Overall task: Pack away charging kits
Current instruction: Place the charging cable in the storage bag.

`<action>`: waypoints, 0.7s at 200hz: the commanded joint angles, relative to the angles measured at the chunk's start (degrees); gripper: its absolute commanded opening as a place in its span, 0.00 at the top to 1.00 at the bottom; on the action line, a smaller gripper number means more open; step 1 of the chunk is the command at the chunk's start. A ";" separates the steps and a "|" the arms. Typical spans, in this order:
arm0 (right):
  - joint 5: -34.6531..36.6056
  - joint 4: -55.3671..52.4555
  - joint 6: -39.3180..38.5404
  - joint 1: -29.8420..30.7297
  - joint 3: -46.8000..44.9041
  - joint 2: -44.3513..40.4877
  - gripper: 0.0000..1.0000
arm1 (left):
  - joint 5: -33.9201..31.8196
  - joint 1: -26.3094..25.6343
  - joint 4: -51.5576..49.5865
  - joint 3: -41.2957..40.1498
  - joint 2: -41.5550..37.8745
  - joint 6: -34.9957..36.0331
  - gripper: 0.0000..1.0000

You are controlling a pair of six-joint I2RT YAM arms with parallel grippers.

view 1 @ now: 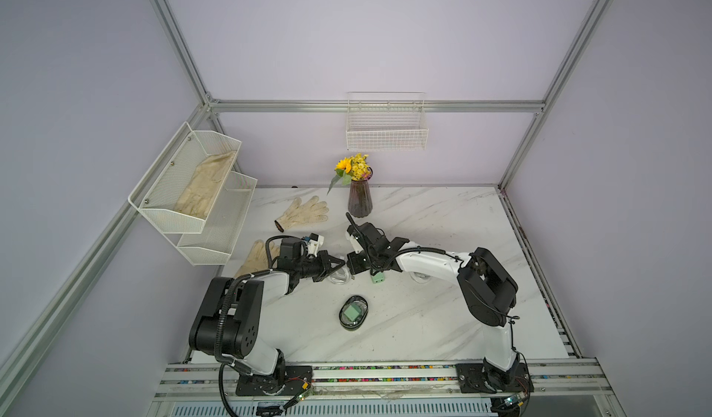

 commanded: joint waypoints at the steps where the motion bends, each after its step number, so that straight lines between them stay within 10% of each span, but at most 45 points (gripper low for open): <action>1: -1.79 2.80 0.46 0.46 -0.31 -1.52 1.00 | 1.05 -0.65 1.13 -0.60 1.46 -0.23 1.00; 82: -4.93 8.37 0.39 0.54 -1.66 2.95 1.00 | -16.67 -0.72 -28.94 4.66 -5.78 13.23 1.00; 140: -5.91 10.08 0.16 0.50 -2.55 3.54 1.00 | -18.67 -0.99 -25.19 0.53 -12.31 12.74 1.00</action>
